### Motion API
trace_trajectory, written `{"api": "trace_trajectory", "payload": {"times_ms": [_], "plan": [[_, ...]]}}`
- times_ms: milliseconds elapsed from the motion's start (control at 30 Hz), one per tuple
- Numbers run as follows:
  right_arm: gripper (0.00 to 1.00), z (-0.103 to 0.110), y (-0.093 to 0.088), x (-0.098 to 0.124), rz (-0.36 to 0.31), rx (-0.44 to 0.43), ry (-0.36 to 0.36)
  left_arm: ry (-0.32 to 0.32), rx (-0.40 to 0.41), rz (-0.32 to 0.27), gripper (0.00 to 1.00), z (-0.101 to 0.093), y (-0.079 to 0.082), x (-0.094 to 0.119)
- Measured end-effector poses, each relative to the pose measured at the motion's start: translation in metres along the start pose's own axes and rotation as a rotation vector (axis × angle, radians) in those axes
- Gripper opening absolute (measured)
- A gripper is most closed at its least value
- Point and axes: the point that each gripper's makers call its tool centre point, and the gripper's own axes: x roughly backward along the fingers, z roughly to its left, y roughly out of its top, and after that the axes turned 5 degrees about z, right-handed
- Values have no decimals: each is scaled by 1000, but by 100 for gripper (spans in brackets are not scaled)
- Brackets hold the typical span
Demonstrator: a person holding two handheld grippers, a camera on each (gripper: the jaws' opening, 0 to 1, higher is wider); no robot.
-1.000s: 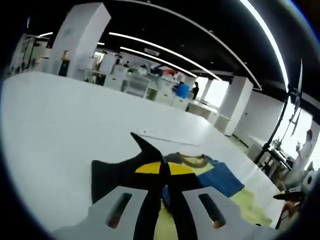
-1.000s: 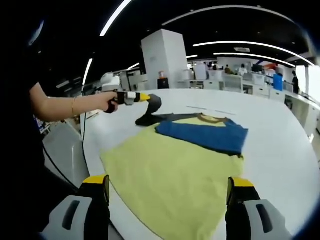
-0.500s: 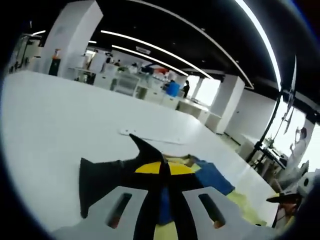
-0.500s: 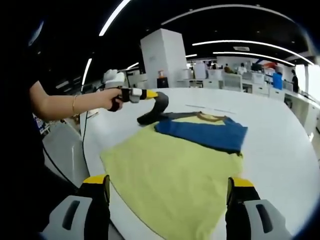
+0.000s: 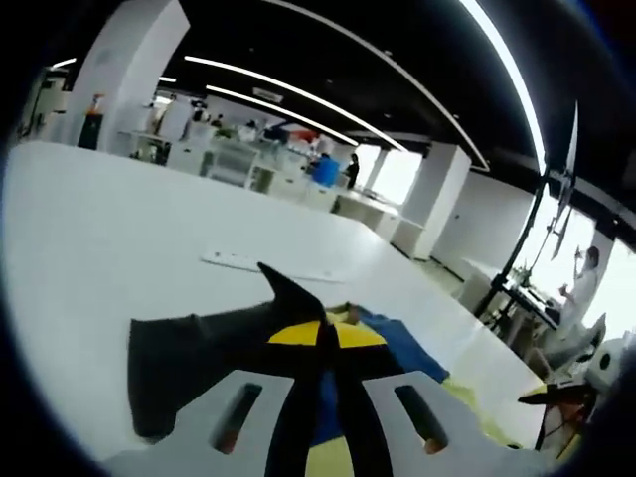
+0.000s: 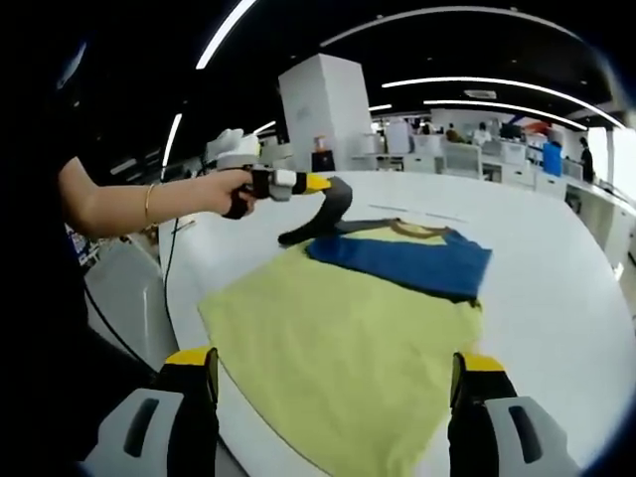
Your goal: Fold the garment on the visible template until the final outline fits inside the template.
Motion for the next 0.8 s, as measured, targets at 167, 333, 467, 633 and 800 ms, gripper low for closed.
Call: {"api": "trace_trajectory", "payload": {"times_ms": [167, 333, 467, 633, 800], "plan": [[97, -2, -2, 0, 8, -6, -3, -18, -37, 16, 1, -13, -3, -10], [97, -4, -2, 1, 8, -8, -5, -37, -28, 18, 0, -21, -4, -18], [97, -3, -1, 0, 5, -8, -1, -44, -47, 32, 0, -29, -7, -24], [98, 0, 0, -1, -2, 0, 13, -74, -61, 31, 0, -45, -6, -29], [98, 0, 1, -1, -8, 3, 13, -102, -77, 36, 0, -58, -7, -37]]}}
